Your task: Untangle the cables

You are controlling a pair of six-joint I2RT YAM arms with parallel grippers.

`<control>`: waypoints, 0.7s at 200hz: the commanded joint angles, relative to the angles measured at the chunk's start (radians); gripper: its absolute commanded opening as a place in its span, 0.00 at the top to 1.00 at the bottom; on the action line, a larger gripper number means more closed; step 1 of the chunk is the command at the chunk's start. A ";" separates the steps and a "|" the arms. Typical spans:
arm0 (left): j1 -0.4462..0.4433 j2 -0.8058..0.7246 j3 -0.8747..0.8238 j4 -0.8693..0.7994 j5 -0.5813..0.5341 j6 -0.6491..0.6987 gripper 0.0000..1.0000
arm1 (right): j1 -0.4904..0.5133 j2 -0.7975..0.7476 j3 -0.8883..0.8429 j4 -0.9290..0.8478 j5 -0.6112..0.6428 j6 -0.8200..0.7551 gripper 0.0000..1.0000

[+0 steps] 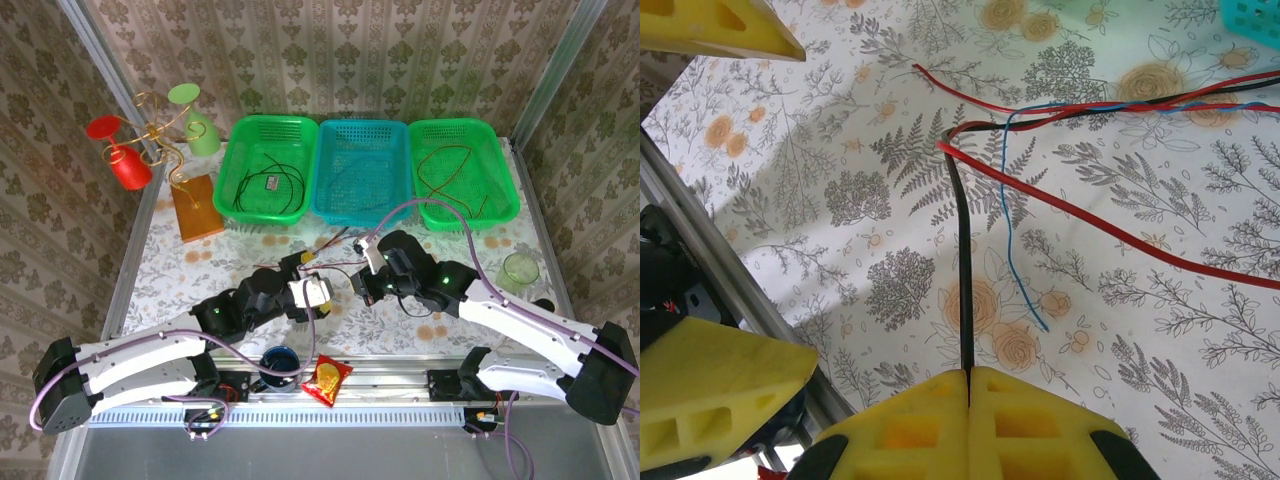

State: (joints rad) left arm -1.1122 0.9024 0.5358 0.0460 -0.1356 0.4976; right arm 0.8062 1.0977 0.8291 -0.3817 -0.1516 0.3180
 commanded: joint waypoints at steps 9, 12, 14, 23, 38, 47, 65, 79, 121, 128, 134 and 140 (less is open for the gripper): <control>-0.001 -0.006 0.008 0.040 0.062 0.036 0.09 | -0.004 -0.021 0.003 -0.025 -0.032 -0.006 1.00; 0.002 -0.005 0.012 0.038 0.069 0.035 0.11 | -0.004 -0.021 0.004 -0.024 -0.034 -0.005 1.00; 0.005 -0.003 0.016 0.036 0.078 0.030 0.13 | -0.005 -0.021 0.004 -0.024 -0.034 -0.005 1.00; 0.027 0.005 0.035 0.021 0.136 -0.001 0.19 | -0.005 -0.021 0.005 -0.024 -0.037 -0.004 1.00; 0.078 0.030 0.066 0.009 0.214 -0.063 0.35 | -0.004 -0.021 0.010 -0.024 -0.049 -0.005 1.00; 0.089 0.048 0.075 0.009 0.240 -0.068 0.39 | -0.004 -0.019 0.015 -0.026 -0.056 -0.007 1.00; 0.094 0.078 0.087 0.009 0.247 -0.048 0.38 | -0.004 -0.014 0.022 -0.028 -0.069 -0.012 1.00; 0.103 0.104 0.097 0.013 0.263 -0.033 0.38 | -0.004 -0.007 0.028 -0.029 -0.076 -0.011 1.00; 0.115 0.187 0.141 0.014 0.311 -0.031 0.49 | -0.003 -0.004 0.049 -0.031 -0.103 -0.009 1.00; 0.116 0.198 0.144 0.017 0.311 -0.029 0.52 | -0.003 -0.001 0.055 -0.034 -0.107 -0.010 1.00; 0.116 0.206 0.144 0.024 0.308 -0.030 0.52 | -0.004 0.002 0.059 -0.038 -0.111 -0.011 1.00; 0.116 0.212 0.144 0.034 0.304 -0.029 0.53 | -0.003 0.004 0.062 -0.040 -0.116 -0.011 1.00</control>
State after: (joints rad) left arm -1.0004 1.0931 0.6472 0.0555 0.1333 0.4664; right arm 0.8062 1.0977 0.8448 -0.3950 -0.2245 0.3172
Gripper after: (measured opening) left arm 0.485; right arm 0.065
